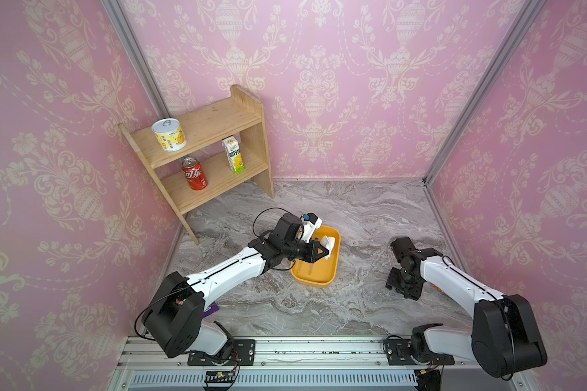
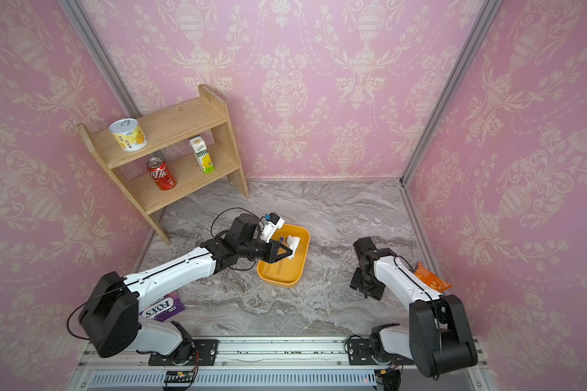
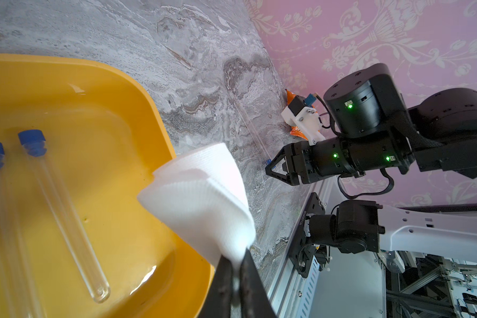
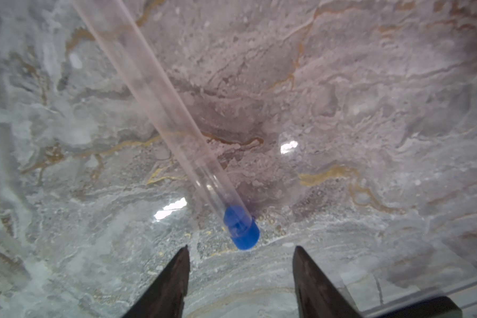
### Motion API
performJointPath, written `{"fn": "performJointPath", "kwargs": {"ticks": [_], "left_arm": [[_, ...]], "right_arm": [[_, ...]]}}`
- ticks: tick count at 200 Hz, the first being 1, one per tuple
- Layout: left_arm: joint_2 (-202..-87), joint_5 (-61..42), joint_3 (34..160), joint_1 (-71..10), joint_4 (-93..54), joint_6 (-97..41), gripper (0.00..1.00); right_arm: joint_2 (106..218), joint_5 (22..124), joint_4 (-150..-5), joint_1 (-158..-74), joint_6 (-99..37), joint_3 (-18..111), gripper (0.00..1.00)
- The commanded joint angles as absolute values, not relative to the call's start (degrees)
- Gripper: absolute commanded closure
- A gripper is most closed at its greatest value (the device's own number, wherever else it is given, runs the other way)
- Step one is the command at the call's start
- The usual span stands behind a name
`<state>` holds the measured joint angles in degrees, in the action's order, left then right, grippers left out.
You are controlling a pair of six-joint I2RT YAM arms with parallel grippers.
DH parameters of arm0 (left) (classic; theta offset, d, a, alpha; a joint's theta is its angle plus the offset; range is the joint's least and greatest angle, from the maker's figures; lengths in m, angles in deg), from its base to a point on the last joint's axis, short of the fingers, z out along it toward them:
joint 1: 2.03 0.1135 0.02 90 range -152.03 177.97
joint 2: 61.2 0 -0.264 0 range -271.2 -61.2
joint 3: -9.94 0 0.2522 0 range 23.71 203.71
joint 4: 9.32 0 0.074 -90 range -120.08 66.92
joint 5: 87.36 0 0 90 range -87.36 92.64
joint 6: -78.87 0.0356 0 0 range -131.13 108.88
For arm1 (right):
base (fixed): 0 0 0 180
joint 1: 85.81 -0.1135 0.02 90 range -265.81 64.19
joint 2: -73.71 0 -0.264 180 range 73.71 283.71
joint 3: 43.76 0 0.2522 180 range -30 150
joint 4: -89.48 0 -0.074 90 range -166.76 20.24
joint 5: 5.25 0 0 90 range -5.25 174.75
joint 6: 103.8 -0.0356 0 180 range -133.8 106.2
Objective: Wipe the exteriors of test tubes
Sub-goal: Pick up the test tube at the center of the board.
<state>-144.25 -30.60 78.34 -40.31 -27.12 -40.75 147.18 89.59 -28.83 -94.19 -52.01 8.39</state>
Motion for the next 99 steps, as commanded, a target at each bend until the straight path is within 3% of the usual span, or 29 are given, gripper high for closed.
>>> {"fn": "performJointPath", "kwargs": {"ticks": [1,99], "left_arm": [[-144.96,-32.85,77.57,-39.73,-25.42,-41.79,0.9],[-144.44,-32.72,77.32,-39.42,-25.71,-41.81,0.9]], "right_arm": [[147.57,90.4,-30.8,-93.54,-51.47,8.3,0.4],[152.98,89.31,-33.39,-91.7,-48.58,9.99,0.51]]}}
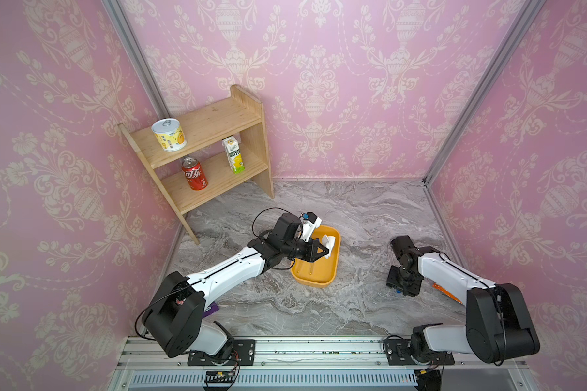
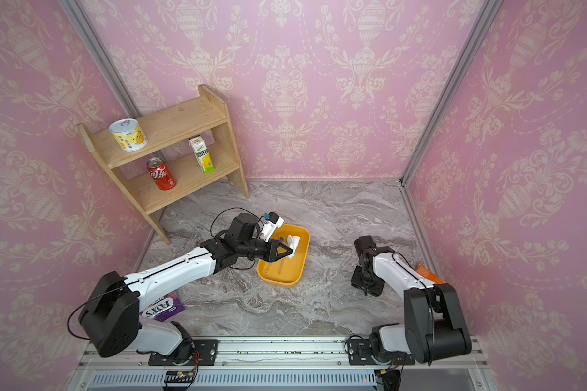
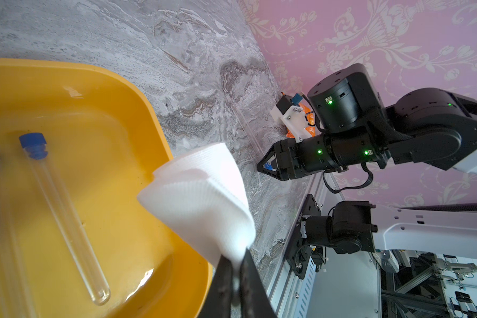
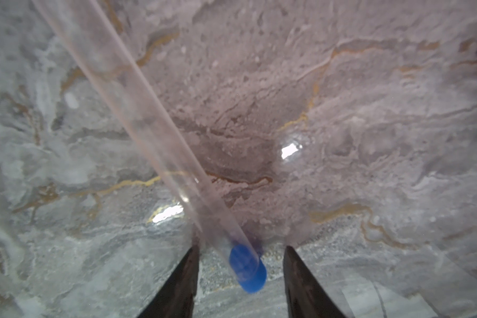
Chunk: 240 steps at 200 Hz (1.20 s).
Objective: Wipe the exteriors of test tubes
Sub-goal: Pick up the test tube at the center of the board.
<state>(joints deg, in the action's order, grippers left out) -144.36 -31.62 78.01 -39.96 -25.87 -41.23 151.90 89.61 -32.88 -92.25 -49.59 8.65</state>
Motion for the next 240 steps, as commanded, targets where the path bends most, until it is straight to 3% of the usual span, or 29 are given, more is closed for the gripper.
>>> {"fn": "performJointPath", "kwargs": {"ticks": [1,163,240], "left_arm": [[-144.44,-32.71,77.32,-39.4,-25.71,-41.8,0.9],[-142.59,-31.83,77.23,-39.39,-26.77,-41.36,0.9],[-142.5,-31.64,77.14,-39.36,-26.95,-41.18,0.9]], "right_arm": [[153.02,89.32,-33.41,-91.7,-48.5,9.99,0.51],[155.63,81.68,-32.91,-92.58,-44.47,10.61,0.65],[158.36,84.46,-31.93,-97.94,-45.07,11.75,0.71]]}}
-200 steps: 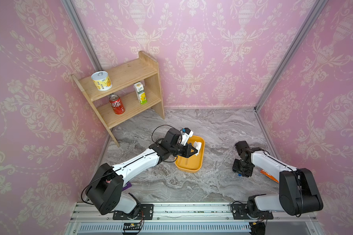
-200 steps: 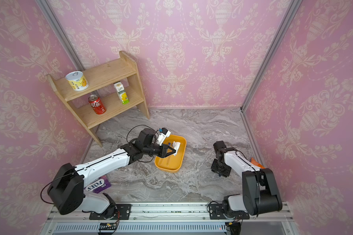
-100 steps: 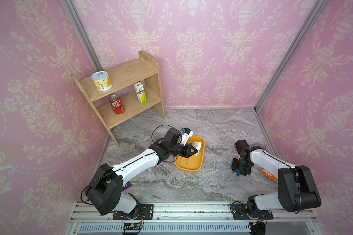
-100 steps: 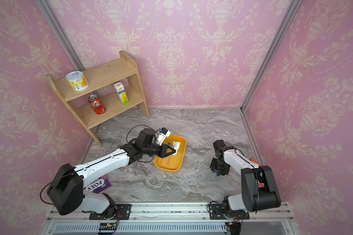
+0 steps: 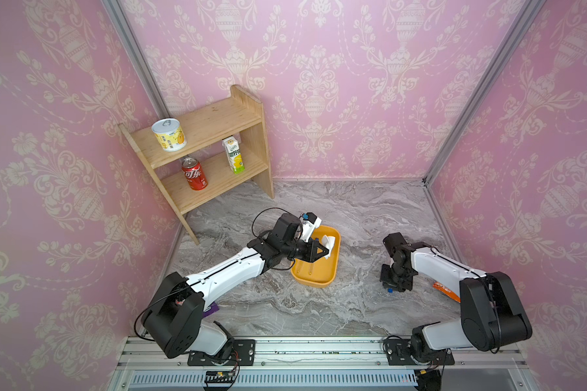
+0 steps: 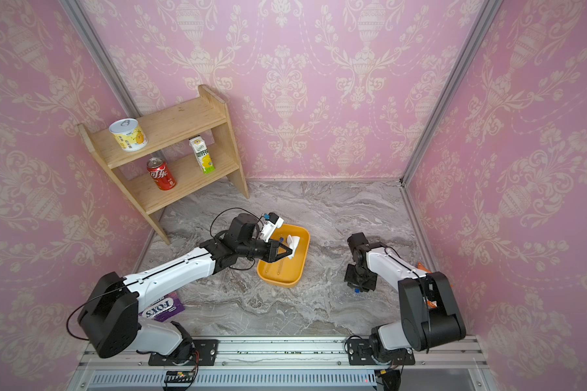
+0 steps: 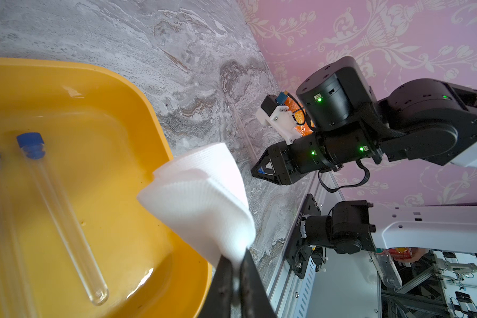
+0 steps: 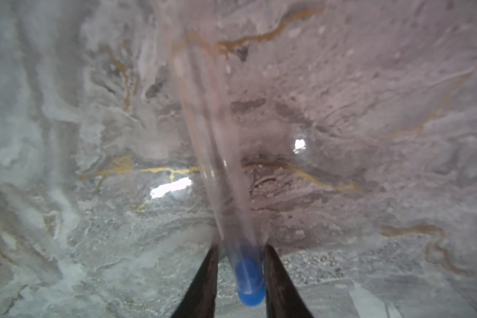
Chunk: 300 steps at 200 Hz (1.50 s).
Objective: Wipe the exteriors of test tubes
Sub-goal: Pick up the test tube at the center of the board.
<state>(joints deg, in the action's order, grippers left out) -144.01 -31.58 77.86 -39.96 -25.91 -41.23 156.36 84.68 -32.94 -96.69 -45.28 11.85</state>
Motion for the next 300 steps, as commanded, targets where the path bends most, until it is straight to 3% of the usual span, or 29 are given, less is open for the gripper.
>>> {"fn": "performJointPath", "kwargs": {"ticks": [1,124,300], "left_arm": [[-142.55,-31.69,77.19,-39.37,-27.0,-41.18,0.9],[-143.01,-31.75,77.47,-39.37,-26.95,-41.23,0.9],[-143.37,-31.55,77.48,-39.38,-26.86,-41.27,0.89]], "right_arm": [[158.35,84.52,-31.93,-97.98,-45.08,11.75,0.71],[160.23,86.57,-31.46,-99.96,-45.44,12.83,0.82],[155.43,85.72,-27.07,-100.72,-45.77,15.53,0.89]]}}
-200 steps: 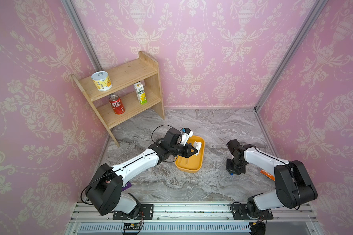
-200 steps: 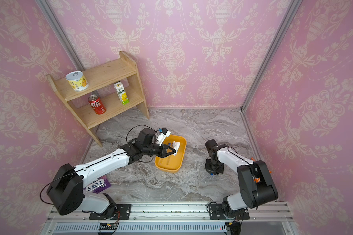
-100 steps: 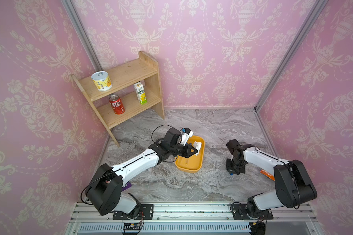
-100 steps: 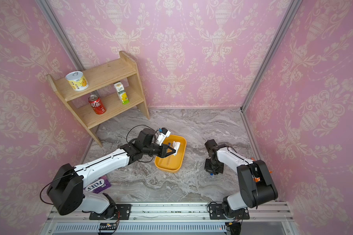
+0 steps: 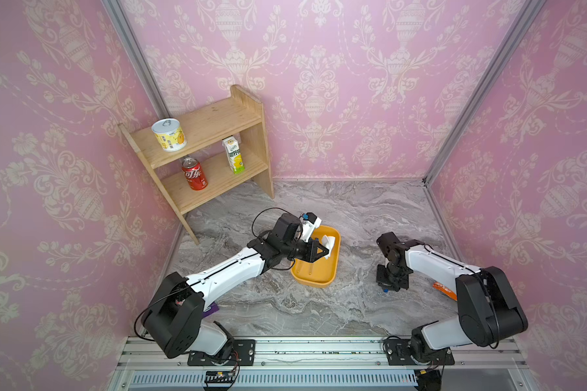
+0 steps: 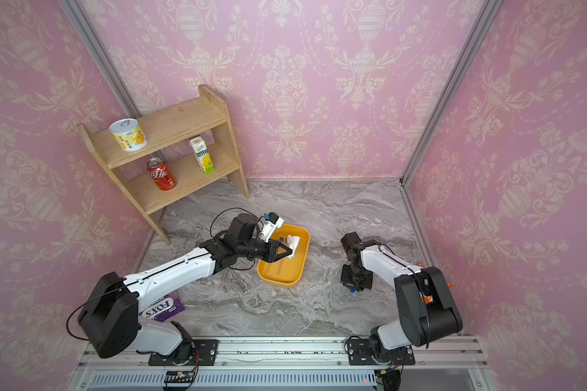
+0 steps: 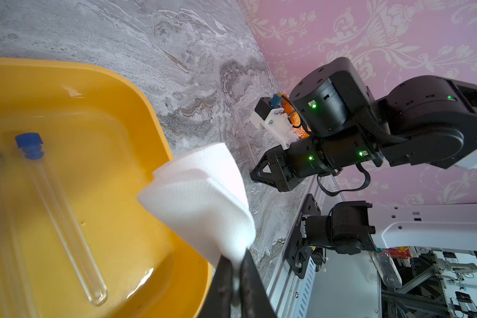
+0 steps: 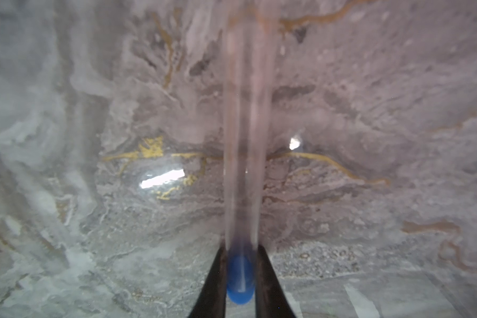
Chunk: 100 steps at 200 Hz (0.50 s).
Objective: Wipe the exteriors of test tubes
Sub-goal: Pick up the test tube at the center of the board.
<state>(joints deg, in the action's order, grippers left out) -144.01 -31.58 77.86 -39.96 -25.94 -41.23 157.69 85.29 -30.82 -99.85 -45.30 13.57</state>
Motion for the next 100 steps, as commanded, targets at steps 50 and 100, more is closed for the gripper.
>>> {"fn": "performJointPath", "kwargs": {"ticks": [50,100], "left_arm": [[-143.97,-31.48,77.49,-39.47,-26.69,-41.71,0.9],[-145.14,-30.93,78.01,-41.28,-26.25,-42.69,0.9]], "right_arm": [[149.06,76.91,-27.48,-102.9,-44.08,18.33,0.89],[142.85,67.34,-31.03,-105.54,-41.04,18.97,0.89]]}}
